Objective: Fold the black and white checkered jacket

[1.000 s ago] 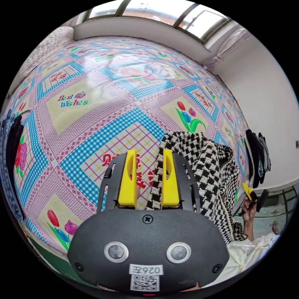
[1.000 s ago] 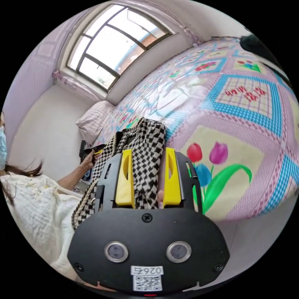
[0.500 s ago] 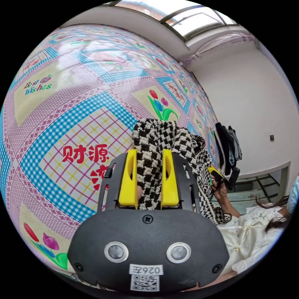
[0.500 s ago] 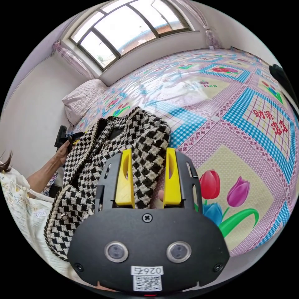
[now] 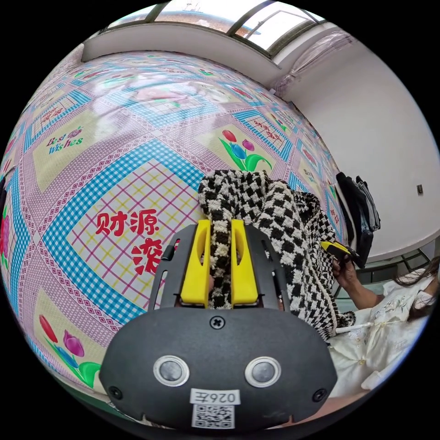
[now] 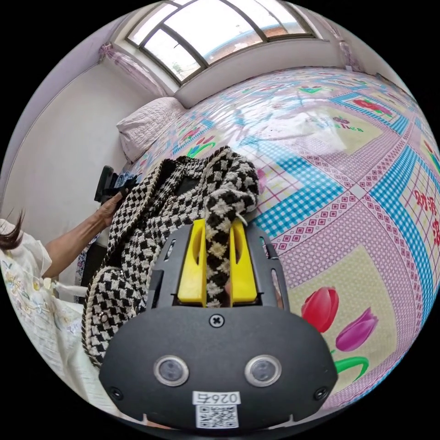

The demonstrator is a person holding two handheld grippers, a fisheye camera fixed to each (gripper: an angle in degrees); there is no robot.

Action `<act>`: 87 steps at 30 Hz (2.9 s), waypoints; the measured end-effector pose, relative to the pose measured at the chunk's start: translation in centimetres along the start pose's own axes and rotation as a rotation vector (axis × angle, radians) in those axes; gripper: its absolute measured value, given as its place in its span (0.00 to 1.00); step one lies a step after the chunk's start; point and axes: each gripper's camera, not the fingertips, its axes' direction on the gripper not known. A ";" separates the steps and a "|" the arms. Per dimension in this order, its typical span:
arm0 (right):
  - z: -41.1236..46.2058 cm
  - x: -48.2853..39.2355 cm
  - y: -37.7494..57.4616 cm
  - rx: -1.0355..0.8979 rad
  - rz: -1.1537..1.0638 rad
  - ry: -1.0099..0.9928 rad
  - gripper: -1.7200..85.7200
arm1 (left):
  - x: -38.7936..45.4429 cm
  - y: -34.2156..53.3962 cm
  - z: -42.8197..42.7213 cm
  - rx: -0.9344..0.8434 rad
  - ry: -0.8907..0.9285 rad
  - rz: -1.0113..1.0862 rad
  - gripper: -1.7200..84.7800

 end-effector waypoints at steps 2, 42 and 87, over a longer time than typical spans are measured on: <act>0.5 0.6 -0.8 -0.032 -0.024 -0.038 0.05 | -0.5 0.5 0.4 0.004 0.007 -0.012 0.10; -40.2 -45.4 28.7 0.893 -0.880 0.294 0.03 | 8.4 64.9 -29.4 1.148 0.414 0.624 0.08; -51.8 -51.9 49.5 1.377 -1.027 0.515 0.03 | 20.2 87.5 -23.4 1.446 0.131 0.946 0.08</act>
